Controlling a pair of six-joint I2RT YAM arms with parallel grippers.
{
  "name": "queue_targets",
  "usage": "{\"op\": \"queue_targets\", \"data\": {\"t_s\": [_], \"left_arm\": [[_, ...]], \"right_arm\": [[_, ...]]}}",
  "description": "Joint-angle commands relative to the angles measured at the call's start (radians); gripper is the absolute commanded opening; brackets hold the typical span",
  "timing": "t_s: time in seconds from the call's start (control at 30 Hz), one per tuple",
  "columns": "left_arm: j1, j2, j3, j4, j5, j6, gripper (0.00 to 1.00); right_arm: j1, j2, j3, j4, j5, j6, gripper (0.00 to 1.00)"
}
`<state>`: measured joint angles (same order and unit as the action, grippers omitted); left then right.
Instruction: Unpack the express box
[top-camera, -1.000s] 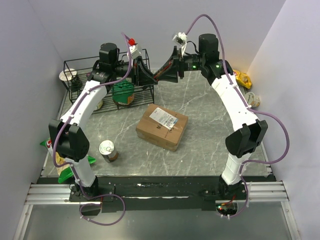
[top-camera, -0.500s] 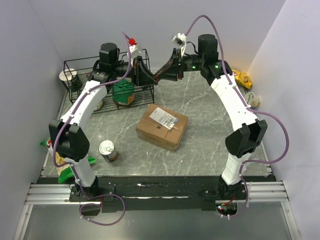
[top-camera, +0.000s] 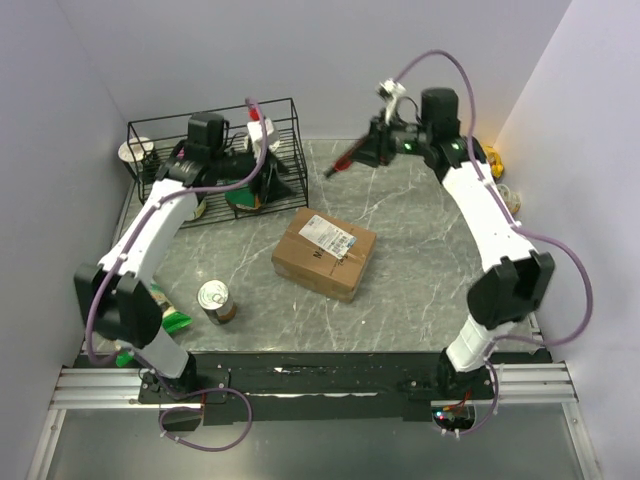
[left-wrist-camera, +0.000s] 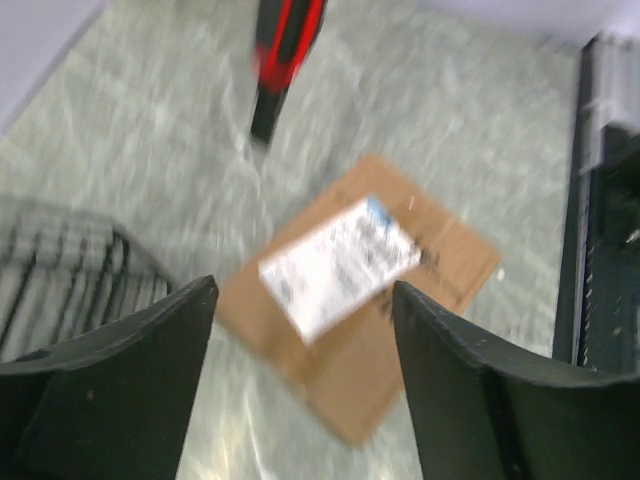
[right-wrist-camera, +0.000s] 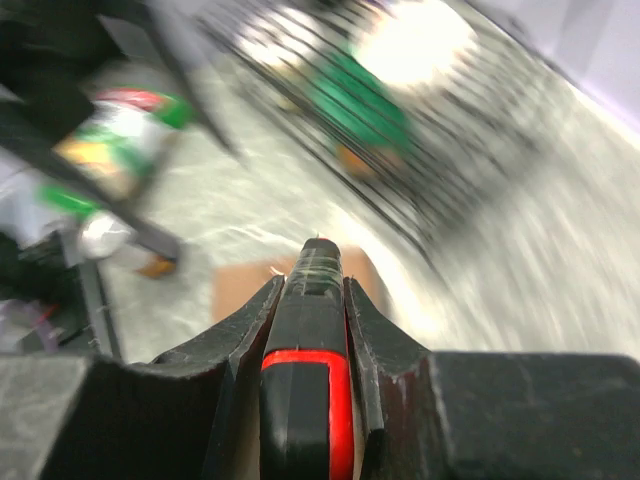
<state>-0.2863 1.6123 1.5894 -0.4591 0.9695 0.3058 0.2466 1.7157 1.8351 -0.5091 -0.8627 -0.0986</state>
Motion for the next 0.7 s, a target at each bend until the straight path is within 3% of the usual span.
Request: {"op": "queue_targets", "data": {"t_s": [0.0, 0.2, 0.3, 0.37, 0.47, 0.67], "left_arm": [[0.003, -0.136, -0.149, -0.06, -0.173, 0.113, 0.81], [0.001, -0.204, -0.37, 0.033, -0.317, 0.133, 0.97], [0.001, -0.177, -0.378, 0.045, -0.33, 0.047, 0.96], [-0.001, -0.166, -0.381, 0.104, -0.369, -0.092, 0.96], [-0.016, -0.129, -0.388, 0.152, -0.469, -0.243, 0.98], [-0.047, -0.043, -0.358, 0.159, -0.537, -0.388, 0.86]], "right_arm": [[-0.013, -0.233, -0.306, 0.17, 0.29, 0.016, 0.0], [-0.01, -0.381, -0.511, 0.172, 0.539, 0.092, 0.0], [-0.015, -0.447, -0.583, 0.158, 0.735, 0.14, 0.0], [-0.013, -0.482, -0.609, 0.136, 0.88, 0.164, 0.0], [-0.018, -0.499, -0.639, 0.11, 0.945, 0.165, 0.0], [-0.026, -0.522, -0.681, 0.087, 0.897, 0.184, 0.0]]}}
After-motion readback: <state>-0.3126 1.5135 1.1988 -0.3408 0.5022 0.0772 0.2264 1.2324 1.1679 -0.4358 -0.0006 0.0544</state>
